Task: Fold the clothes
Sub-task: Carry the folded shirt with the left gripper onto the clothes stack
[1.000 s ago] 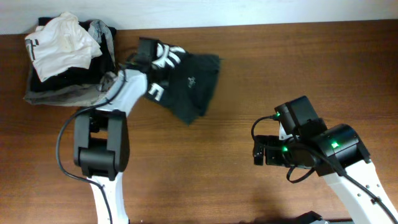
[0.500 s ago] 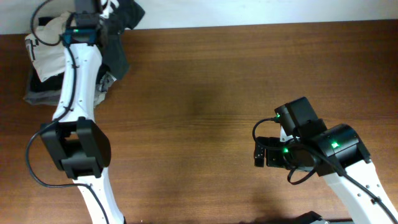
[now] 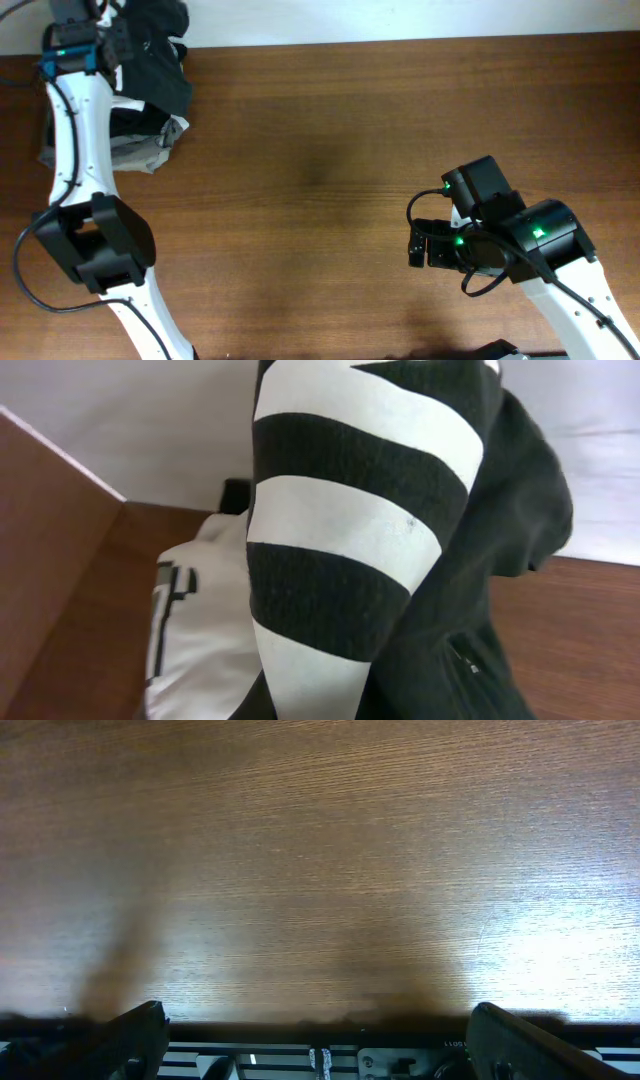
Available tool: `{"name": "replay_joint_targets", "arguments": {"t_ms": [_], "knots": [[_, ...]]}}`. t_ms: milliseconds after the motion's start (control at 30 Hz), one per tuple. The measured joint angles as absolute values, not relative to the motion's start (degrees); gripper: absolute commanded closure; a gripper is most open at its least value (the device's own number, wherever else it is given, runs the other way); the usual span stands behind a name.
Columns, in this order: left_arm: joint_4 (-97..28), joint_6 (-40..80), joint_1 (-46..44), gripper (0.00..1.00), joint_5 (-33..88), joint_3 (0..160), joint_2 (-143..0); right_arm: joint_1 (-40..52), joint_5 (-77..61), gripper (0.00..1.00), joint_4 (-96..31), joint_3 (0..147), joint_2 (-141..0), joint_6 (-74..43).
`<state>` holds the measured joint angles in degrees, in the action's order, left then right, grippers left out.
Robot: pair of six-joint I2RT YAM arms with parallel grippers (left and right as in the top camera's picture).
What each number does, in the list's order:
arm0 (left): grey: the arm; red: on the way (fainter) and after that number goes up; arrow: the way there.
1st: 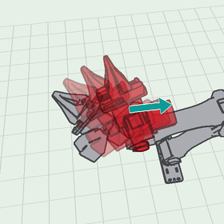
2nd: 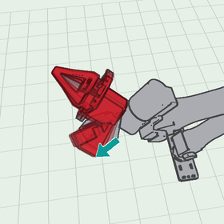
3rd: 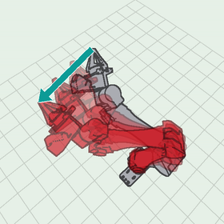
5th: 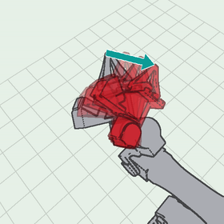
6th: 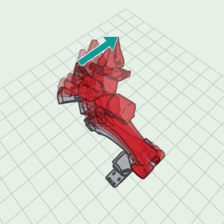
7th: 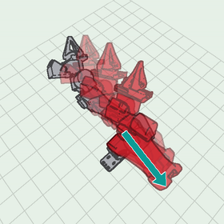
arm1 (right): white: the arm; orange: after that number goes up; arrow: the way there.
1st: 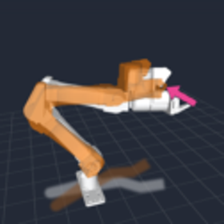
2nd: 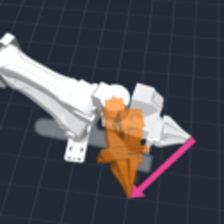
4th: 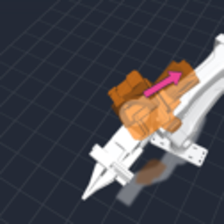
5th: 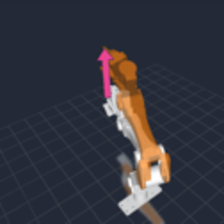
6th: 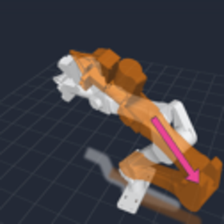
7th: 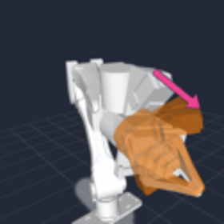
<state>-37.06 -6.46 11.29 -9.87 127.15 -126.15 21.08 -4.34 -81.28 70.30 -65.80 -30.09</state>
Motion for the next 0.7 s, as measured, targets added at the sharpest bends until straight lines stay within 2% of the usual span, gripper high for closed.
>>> {"name": "replay_joint_targets", "arguments": {"t_ms": [133, 300, 367, 400, 533, 700], "knots": [[-37.06, -5.5, 13.5, 0.96, -9.78, 127.15, -126.15, 21.08, -4.75, 0.01, -81.25, 70.3, -65.84, -30.22], [-35.77, -3.73, 17.56, 0.8, -9.63, 127.15, -126.41, 21.08, -5.45, 0.01, -81.25, 70.3, -65.95, -30.26], [-34.74, -3.33, 19.14, 0.48, -8.64, 127.22, -127.39, 21.08, -5.87, 0.01, -81.28, 70.3, -65.95, -30.24], [-34.41, -3.33, 19.97, 0.02, -7.9, 127.22, -128.49, 21.08, -6.28, 0.01, -81.28, 70.3, -65.95, -30.26], [-31.53, -3.14, 22.57, 0.01, -6.35, 127.31, -135.31, 21.08, -7.16, 0.01, -82.17, 70.3, -65.95, -30.24], [-31.44, -3.14, 23.16, 0.01, -6.04, 127.42, -136.57, 21.08, -7.18, 0.01, -82.52, 70.3, -65.95, -30.24]]}}
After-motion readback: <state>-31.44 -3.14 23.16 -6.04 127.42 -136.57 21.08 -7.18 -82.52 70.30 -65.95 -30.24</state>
